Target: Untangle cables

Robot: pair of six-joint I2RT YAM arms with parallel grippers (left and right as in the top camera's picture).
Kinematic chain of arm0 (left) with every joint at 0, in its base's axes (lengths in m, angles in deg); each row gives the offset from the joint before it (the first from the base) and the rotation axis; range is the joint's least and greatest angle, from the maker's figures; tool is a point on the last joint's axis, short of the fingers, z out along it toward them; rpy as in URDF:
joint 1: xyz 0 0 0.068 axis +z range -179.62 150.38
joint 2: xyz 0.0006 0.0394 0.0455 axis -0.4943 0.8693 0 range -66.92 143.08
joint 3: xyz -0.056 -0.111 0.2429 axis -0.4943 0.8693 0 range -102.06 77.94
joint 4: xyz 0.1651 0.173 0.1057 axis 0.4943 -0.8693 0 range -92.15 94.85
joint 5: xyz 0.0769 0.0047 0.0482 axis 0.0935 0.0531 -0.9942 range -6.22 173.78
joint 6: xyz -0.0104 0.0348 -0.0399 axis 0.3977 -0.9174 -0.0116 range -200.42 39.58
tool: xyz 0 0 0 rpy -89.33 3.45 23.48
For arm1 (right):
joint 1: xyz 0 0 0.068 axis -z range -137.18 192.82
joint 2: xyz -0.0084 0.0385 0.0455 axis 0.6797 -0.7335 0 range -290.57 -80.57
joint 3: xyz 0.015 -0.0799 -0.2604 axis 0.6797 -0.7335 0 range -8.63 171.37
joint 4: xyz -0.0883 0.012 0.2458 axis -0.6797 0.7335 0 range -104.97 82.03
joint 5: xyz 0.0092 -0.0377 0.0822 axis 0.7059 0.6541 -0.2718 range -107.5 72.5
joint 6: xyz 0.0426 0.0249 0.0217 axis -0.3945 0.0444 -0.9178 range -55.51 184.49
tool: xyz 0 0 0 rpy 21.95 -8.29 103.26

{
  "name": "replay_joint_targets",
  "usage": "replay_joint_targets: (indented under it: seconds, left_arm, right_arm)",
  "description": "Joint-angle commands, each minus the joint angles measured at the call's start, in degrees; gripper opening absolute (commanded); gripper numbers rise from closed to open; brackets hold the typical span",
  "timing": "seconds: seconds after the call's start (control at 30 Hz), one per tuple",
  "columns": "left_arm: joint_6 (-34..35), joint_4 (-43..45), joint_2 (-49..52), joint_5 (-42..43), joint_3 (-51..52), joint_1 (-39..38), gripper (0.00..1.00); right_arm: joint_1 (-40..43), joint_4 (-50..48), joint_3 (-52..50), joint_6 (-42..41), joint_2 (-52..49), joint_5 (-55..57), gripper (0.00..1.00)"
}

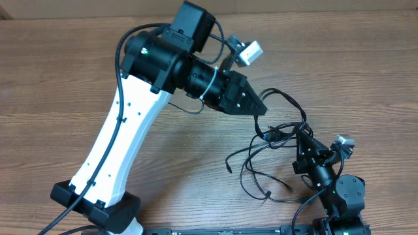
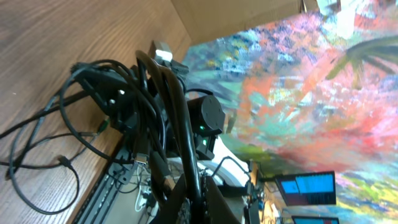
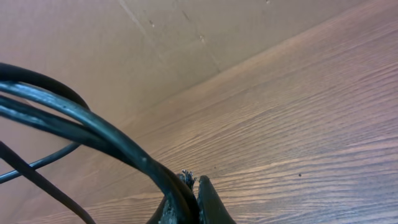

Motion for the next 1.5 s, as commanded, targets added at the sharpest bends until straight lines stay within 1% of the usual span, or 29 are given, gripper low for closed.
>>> replay_joint_targets:
  seconds: [0.0,0.17,0.4,0.57,0.87,0.9,0.93,0.97,1.0,1.03,1.07,1.1,1.13,1.2,1.33,1.47]
  left_arm:
    - [-1.3,0.2,-2.0,4.5,-1.6,2.9,0.04]
    - [-1.4,0.7,-2.0,3.8,-1.6,6.1,0.04]
    - [-1.3,0.6,-2.0,-3.3,-1.6,9.4,0.04]
    - [-1.3,0.6,-2.0,-6.5,-1.6,10.0,0.04]
    - [-1.3,-0.1,-2.0,-16.3,-1.6,10.0,0.04]
    - [-1.3,-0.2,-2.0,-16.8,-1.6,10.0,0.04]
    - [-1.3,-0.4,-2.0,-16.9,-1.6,10.0,0.04]
    - [-1.3,-0.6,-2.0,-17.0,-1.6,10.0,0.04]
    - [-1.3,-0.8,-2.0,-17.0,-1.6,10.0,0.04]
    - [-1.3,-0.9,-2.0,-17.0,-1.6,10.0,0.04]
    - [-1.3,-1.1,-2.0,-16.9,-1.6,10.0,0.04]
    - [-1.3,-1.3,-2.0,-16.8,-1.6,10.0,0.04]
    - [-1.3,-1.6,-2.0,-16.8,-1.6,9.9,0.04]
    - [-1.3,-2.1,-2.0,-16.8,-1.6,9.8,0.04]
    - [-1.3,-2.5,-2.0,-16.8,-1.6,9.3,0.04]
    - [-2.6,-2.4,-2.0,-16.8,-1.6,7.6,0.04]
  right_arm:
    - [0.3,1.3,0.7,-0.2,0.1,4.0,0.04]
    - [0.3,1.4,0.7,-0.2,0.1,3.9,0.04]
    - [0.3,1.5,0.7,-0.2,0.1,3.9,0.04]
    - [0.3,1.5,0.7,-0.2,0.1,3.9,0.04]
    - [0.3,1.6,0.7,-0.2,0.1,3.9,0.04]
    - [0.3,1.6,0.7,-0.2,0.1,3.9,0.09]
    - [0.3,1.6,0.7,-0.2,0.1,3.9,0.19]
    - [0.3,1.6,0.7,-0.2,0.1,3.9,0.35]
    - [0.3,1.6,0.7,-0.2,0.1,3.9,0.47]
    - [0.3,1.6,0.7,-0.2,0.1,3.9,0.56]
    - [0.3,1.5,0.7,-0.2,0.1,3.9,0.67]
    - [0.3,1.5,0.7,-0.2,0.1,3.9,0.75]
    - [0.3,1.5,0.7,-0.2,0.1,3.9,0.79]
    - [0.3,1.5,0.7,-0.2,0.1,3.7,0.82]
    - [0.3,1.3,0.7,-0.2,0.1,3.2,0.84]
    - [0.3,-1.6,0.7,-0.3,0.1,-1.6,0.85]
